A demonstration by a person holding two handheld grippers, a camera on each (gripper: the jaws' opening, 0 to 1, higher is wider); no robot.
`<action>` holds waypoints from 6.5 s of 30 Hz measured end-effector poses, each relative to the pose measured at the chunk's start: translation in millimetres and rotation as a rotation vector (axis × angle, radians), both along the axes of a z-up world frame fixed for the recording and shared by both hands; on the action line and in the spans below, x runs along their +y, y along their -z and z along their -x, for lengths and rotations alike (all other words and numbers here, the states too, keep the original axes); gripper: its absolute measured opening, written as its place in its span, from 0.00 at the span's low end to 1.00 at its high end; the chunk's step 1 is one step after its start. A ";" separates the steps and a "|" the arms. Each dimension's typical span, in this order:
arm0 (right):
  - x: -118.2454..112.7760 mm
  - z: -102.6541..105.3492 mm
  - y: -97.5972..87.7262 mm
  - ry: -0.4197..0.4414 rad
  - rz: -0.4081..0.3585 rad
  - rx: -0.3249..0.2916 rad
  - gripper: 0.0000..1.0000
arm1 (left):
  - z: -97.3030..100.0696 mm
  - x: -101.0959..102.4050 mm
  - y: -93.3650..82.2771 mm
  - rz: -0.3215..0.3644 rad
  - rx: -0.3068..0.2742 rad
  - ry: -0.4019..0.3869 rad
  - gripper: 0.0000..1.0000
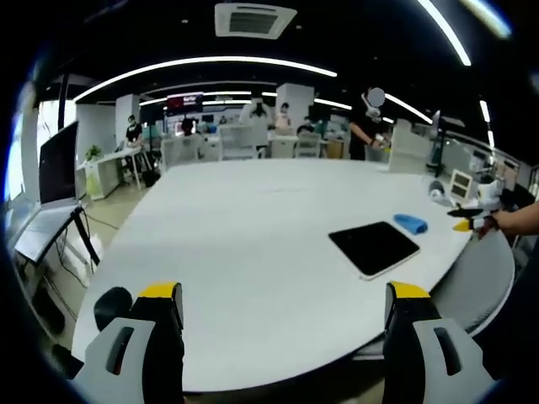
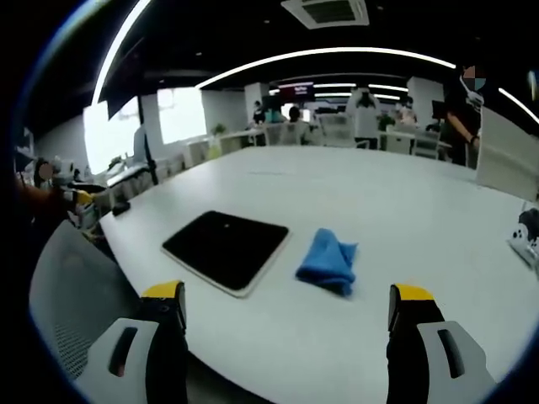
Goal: Wipe the mirror surface with the cleaning cloth until all visible marks leave the cleaned area.
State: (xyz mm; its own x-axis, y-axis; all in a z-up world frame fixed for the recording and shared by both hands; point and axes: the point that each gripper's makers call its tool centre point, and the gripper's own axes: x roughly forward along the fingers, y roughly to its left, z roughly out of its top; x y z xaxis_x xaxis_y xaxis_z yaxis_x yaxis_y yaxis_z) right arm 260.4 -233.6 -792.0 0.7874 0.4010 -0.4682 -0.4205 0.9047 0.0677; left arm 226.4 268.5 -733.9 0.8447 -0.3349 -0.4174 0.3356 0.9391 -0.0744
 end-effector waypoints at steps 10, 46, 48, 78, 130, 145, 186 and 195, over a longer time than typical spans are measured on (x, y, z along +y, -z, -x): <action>-4.3 -0.8 -1.7 0.048 -0.018 0.000 1.00 | -3.9 -0.6 -1.8 0.000 -0.007 0.007 1.00; -21.5 -4.4 -1.1 0.117 0.067 -0.011 1.00 | -28.3 -1.1 13.4 0.045 -0.001 0.055 1.00; -19.4 -7.0 -6.2 0.097 0.076 -0.047 1.00 | -29.6 0.1 12.1 0.050 0.007 0.059 1.00; -36.7 -55.7 -59.3 0.189 0.050 -0.054 0.96 | -54.3 15.8 23.3 0.028 0.010 0.065 1.00; -0.1 -128.6 82.4 0.196 0.154 0.350 0.01 | -48.0 15.2 19.5 -0.016 0.028 0.000 1.00; -2.2 -129.0 82.6 0.224 0.058 0.426 0.00 | -49.6 15.2 24.8 -0.022 0.037 0.013 1.00; -3.1 -138.7 65.2 0.342 -0.109 0.590 0.00 | -51.2 20.3 28.9 -0.065 0.040 0.016 1.00; 0.8 -136.5 59.2 0.322 -0.115 0.584 0.00 | -51.9 19.7 29.5 -0.054 0.042 0.006 1.00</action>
State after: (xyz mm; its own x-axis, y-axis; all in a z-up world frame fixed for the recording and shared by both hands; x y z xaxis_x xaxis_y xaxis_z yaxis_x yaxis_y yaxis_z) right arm 396.9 -232.8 -851.2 0.5068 0.2615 -0.8214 0.0037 0.9522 0.3054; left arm 278.3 288.2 -763.4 0.8242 -0.3157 -0.4702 0.3385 0.9402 -0.0380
